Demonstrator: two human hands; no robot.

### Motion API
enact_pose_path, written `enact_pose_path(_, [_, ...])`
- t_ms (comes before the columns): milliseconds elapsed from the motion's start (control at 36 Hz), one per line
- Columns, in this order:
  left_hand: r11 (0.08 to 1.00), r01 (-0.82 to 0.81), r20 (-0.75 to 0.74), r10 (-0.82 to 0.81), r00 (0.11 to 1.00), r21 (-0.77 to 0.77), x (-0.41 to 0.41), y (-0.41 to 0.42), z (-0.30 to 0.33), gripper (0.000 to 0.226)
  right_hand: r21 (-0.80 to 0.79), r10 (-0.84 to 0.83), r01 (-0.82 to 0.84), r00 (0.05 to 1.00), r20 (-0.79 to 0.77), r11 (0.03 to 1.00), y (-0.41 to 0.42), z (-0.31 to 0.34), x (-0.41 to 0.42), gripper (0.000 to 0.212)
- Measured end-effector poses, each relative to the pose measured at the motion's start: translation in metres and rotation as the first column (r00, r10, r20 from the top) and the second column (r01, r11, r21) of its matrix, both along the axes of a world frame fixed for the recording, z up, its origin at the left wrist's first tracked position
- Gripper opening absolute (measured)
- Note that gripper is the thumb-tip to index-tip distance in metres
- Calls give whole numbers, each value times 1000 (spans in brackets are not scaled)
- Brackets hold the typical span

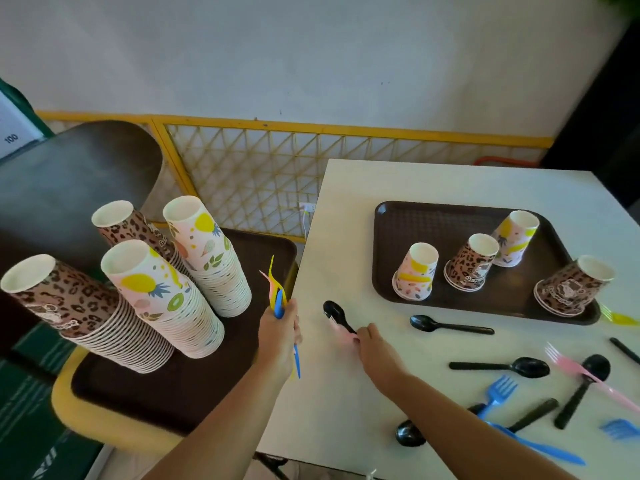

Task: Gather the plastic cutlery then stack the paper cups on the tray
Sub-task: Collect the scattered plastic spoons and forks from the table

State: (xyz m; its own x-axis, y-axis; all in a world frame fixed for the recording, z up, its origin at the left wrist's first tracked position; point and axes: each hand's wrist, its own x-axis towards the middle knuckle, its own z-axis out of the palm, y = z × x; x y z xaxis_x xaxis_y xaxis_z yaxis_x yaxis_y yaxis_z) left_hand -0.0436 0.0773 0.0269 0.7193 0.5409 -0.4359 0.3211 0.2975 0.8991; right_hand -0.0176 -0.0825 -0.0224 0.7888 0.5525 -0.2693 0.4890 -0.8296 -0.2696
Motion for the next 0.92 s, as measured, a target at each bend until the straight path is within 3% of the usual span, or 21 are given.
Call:
enact_pose_path(83, [998, 36, -48, -34, 998, 42, 2, -10, -4, 35, 179, -189, 190, 982, -20, 965, -2, 11, 9, 22])
enact_pose_path(139, [997, 57, -85, -52, 995, 54, 3, -22, -5, 40, 245, -233, 220, 972, 24, 944, -2, 18, 12, 15])
enact_pose_path(222, [993, 118, -85, -116, 990, 8, 4, -44, -6, 35, 391, -284, 249, 958, 34, 886, -1, 31, 9, 23])
enact_pose_path(278, [986, 159, -64, -162, 985, -39, 5, -59, -6, 37, 441, -330, 312, 943, -39, 842, -2, 36, 6, 27])
enact_pose_path(444, [963, 215, -47, -225, 973, -163, 7, -99, -3, 30, 380, -356, 442, 893, -277, 812, -13, 46, -6, 33])
enact_pose_path(778, [989, 129, -95, -136, 986, -71, 15, -146, 1, 27, 291, -229, 297, 942, -244, 909, -67, 61, -7, 33])
enact_pose_path(917, [986, 69, -52, -78, 996, -150, 29, -159, -1, 34, 279, -250, 304, 944, -214, 911, -104, 71, 2, 35])
